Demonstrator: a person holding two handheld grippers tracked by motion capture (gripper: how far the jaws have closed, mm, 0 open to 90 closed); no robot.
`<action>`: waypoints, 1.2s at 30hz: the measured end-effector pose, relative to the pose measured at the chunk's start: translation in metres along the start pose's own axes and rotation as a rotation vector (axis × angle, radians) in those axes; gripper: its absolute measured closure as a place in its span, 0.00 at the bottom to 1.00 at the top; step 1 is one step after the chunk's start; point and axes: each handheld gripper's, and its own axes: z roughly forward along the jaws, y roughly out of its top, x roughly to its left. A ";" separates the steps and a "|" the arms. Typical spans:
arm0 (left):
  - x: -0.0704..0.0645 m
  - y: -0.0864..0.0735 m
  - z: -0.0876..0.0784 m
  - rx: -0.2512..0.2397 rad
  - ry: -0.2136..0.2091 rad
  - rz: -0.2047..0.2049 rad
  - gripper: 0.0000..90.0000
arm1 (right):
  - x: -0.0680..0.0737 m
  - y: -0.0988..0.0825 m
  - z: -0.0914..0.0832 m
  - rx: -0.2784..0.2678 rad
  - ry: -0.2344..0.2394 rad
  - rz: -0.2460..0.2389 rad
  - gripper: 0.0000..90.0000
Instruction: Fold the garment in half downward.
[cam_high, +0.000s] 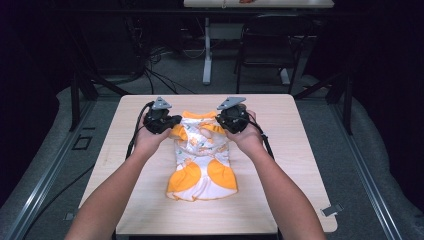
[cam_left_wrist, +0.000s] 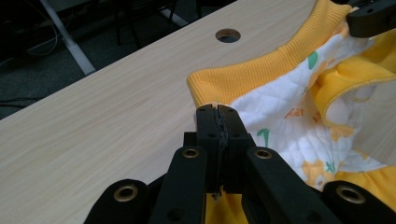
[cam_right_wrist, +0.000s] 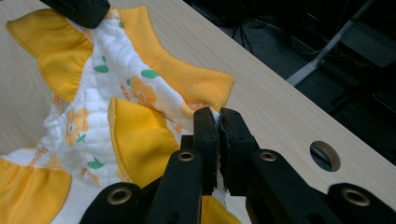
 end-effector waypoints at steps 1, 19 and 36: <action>-0.001 -0.001 0.001 0.004 0.000 0.008 0.99 | 0.001 -0.002 0.000 0.004 -0.003 -0.001 0.95; -0.014 -0.026 -0.001 0.000 -0.027 0.018 0.99 | 0.016 -0.025 -0.003 -0.002 0.026 -0.059 0.95; -0.028 -0.052 -0.016 0.012 -0.084 0.010 0.99 | 0.032 -0.040 -0.010 0.019 0.089 -0.098 0.95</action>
